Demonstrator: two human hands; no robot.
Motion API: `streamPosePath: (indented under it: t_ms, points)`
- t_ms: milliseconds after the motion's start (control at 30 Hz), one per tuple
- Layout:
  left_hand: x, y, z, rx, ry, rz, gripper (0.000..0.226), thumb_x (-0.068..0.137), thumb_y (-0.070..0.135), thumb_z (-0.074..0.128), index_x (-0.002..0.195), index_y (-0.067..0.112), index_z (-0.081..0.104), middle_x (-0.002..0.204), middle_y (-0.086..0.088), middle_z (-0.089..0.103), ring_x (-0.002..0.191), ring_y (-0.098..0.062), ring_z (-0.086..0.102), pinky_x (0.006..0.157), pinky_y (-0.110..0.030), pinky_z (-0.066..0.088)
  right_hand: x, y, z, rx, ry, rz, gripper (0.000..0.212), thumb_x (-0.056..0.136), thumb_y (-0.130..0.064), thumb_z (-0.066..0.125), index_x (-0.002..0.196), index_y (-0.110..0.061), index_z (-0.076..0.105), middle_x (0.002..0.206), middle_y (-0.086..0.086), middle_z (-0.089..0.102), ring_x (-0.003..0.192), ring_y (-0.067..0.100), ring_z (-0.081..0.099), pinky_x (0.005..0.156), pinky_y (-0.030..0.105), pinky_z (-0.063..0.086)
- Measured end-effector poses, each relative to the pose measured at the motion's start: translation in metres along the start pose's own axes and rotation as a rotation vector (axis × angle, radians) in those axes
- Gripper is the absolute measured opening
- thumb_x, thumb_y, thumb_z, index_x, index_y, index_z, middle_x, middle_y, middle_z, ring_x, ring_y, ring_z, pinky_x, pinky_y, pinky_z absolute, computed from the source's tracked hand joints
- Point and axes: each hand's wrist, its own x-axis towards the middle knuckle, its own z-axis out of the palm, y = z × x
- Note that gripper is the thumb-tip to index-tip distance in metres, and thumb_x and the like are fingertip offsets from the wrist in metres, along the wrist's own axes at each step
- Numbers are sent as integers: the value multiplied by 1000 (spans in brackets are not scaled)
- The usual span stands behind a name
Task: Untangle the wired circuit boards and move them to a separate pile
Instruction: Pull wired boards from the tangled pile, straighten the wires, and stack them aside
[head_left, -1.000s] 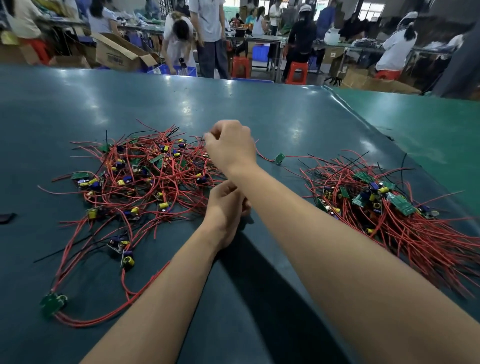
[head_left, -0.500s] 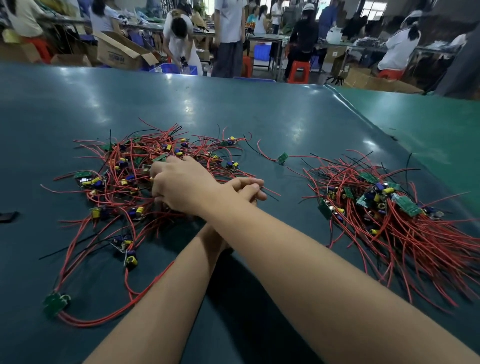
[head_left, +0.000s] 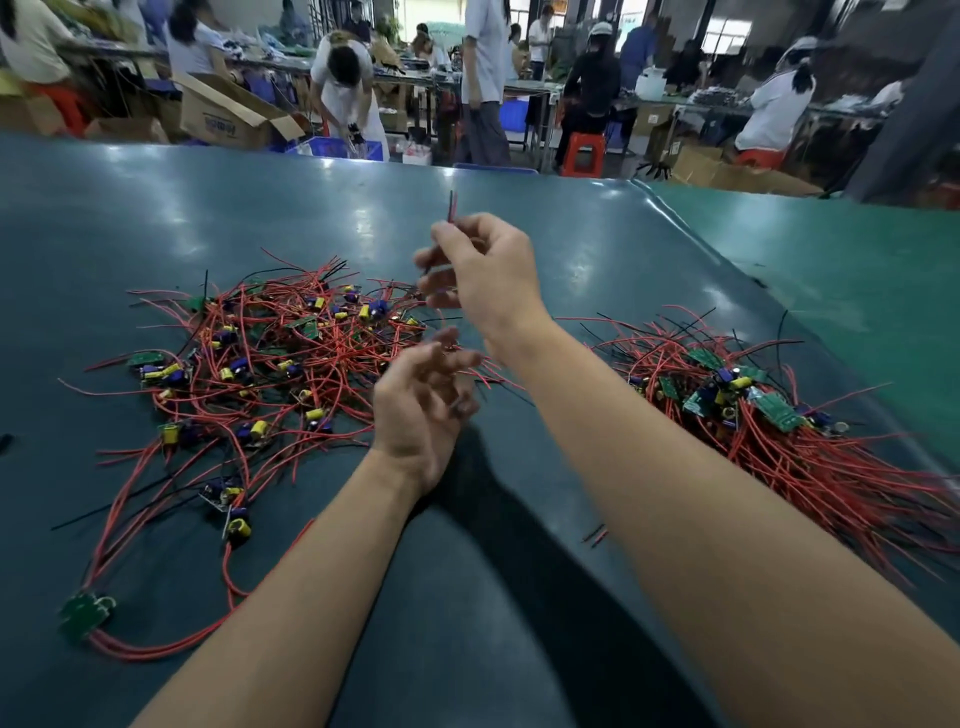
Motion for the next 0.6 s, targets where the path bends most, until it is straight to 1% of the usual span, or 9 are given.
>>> streamPosePath:
  t_ms: [67,100,200,333,367,433,500,533,600]
  points:
    - [1,3,-3,-47,42,43,30,94,34,46,105,10,61,74,-4,64,52,-12,44,51,-24,35,-5,8,-11,34,18,28,14,101,-8,50,87,-11,51,69,11,63,46,18,52,45,27,47]
    - [2,4,-4,-32,73,62,27,96,33,49,103,10,62,73,-3,64,51,-11,44,52,-23,35,-8,13,-17,55,41,38,13,101,-8,49,88,-10,50,67,10,62,44,16,51,44,26,47]
    - [4,-1,-1,55,135,109,16,98,18,53,100,7,65,68,-1,64,49,-8,45,52,-21,37,-15,24,-32,126,129,76,8,102,-8,45,96,-7,50,66,7,58,41,14,51,43,25,48]
    - [4,0,3,67,111,4,25,95,36,58,88,13,65,73,-4,66,49,-9,48,53,-20,41,-21,27,-51,260,198,97,19,103,-5,42,90,-10,54,63,6,52,45,14,43,43,22,39]
    - [4,0,3,71,103,8,24,95,35,58,85,14,66,75,-6,67,49,-9,49,51,-19,43,-21,26,-55,272,206,87,19,103,-5,41,90,-11,55,63,5,51,46,13,42,44,21,37]
    - [3,-3,3,84,79,49,17,94,24,61,83,13,68,76,-7,70,50,-8,54,50,-18,47,-24,23,-65,276,207,71,17,103,-6,43,93,-10,56,62,4,54,47,12,44,45,20,39]
    - [3,-5,4,53,34,69,6,87,13,65,89,9,69,76,-5,72,58,-11,65,56,-19,53,-29,22,-76,280,202,79,12,102,-9,48,95,-11,57,64,1,60,48,11,50,47,20,45]
    - [2,-6,4,37,11,74,9,83,10,66,92,8,69,78,-5,73,64,-13,69,61,-20,55,-33,24,-82,265,189,90,9,101,-11,52,94,-12,58,68,1,62,50,11,54,49,20,49]
    - [3,-7,3,40,-42,75,23,74,6,69,96,8,66,82,-6,74,72,-15,72,68,-21,57,-46,32,-89,142,141,118,4,96,-12,61,92,-12,61,78,3,64,58,12,60,59,23,56]
